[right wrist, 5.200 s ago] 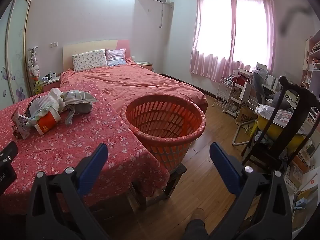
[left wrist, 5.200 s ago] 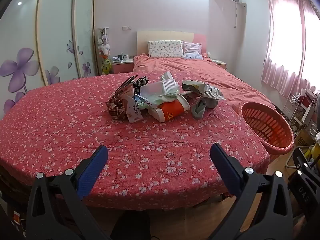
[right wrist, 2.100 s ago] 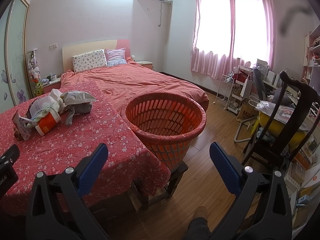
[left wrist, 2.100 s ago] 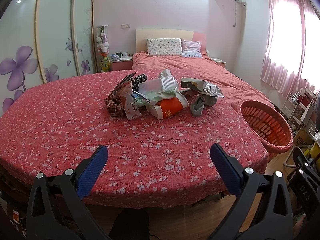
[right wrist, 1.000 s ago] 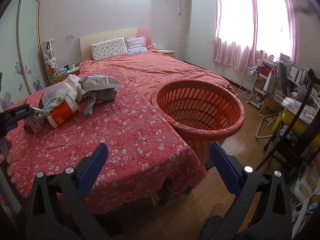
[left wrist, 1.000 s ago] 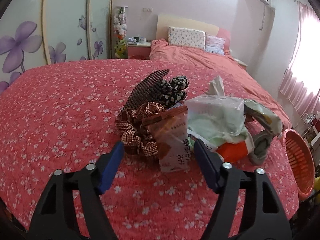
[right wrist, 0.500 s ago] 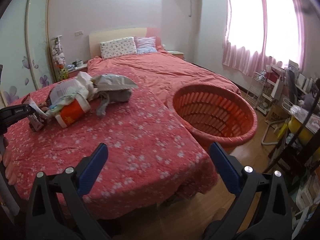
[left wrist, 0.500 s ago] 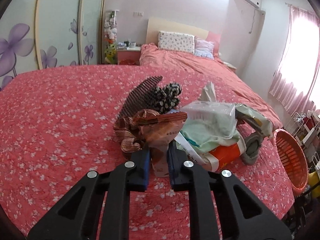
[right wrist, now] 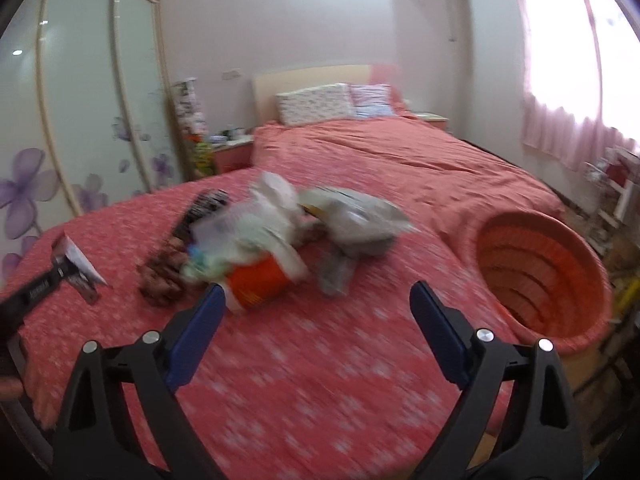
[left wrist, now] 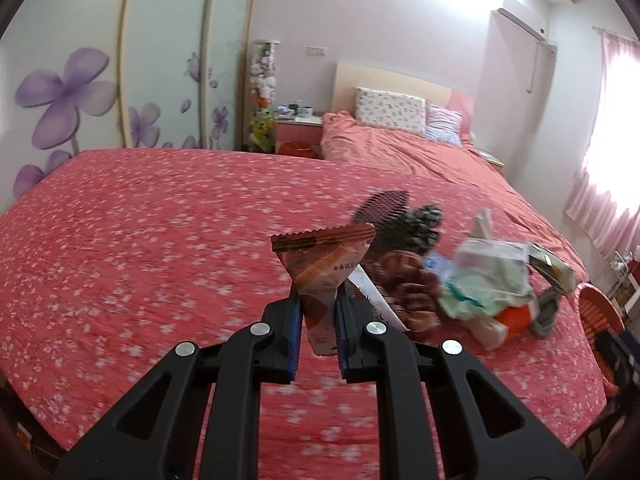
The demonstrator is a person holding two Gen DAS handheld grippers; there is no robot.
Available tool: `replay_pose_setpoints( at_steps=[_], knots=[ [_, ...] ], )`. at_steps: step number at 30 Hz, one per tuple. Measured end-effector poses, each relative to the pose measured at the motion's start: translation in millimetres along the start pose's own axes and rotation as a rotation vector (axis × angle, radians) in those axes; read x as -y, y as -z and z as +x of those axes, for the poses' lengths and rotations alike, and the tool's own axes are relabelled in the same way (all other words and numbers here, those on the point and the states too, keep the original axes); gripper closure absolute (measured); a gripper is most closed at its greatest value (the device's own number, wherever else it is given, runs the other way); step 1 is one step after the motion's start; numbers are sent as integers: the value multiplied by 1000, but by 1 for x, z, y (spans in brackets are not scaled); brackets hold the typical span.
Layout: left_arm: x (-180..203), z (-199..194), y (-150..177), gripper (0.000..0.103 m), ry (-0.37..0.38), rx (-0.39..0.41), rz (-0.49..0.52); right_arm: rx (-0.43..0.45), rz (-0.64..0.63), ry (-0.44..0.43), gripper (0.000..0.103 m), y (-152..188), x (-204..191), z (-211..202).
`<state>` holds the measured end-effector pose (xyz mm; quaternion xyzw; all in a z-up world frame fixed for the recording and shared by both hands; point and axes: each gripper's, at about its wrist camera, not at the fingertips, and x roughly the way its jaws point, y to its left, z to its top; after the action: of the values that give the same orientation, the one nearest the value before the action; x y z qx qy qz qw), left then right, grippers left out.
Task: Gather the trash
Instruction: 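Lift the brown wrapper with the left tool while the right tool grasps the clear plastic box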
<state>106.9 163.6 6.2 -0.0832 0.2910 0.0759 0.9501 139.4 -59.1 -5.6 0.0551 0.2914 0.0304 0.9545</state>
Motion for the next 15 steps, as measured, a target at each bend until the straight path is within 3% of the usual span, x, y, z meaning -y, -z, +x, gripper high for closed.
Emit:
replay_pose_setpoints(
  at_steps=[3, 15],
  knots=[
    [-13, 5, -2, 89, -12, -8, -26, -24, -32, -72, 11, -23, -21, 33],
    [-29, 20, 1, 89, -13, -35, -28, -159, -154, -85, 7, -51, -58, 127]
  ],
)
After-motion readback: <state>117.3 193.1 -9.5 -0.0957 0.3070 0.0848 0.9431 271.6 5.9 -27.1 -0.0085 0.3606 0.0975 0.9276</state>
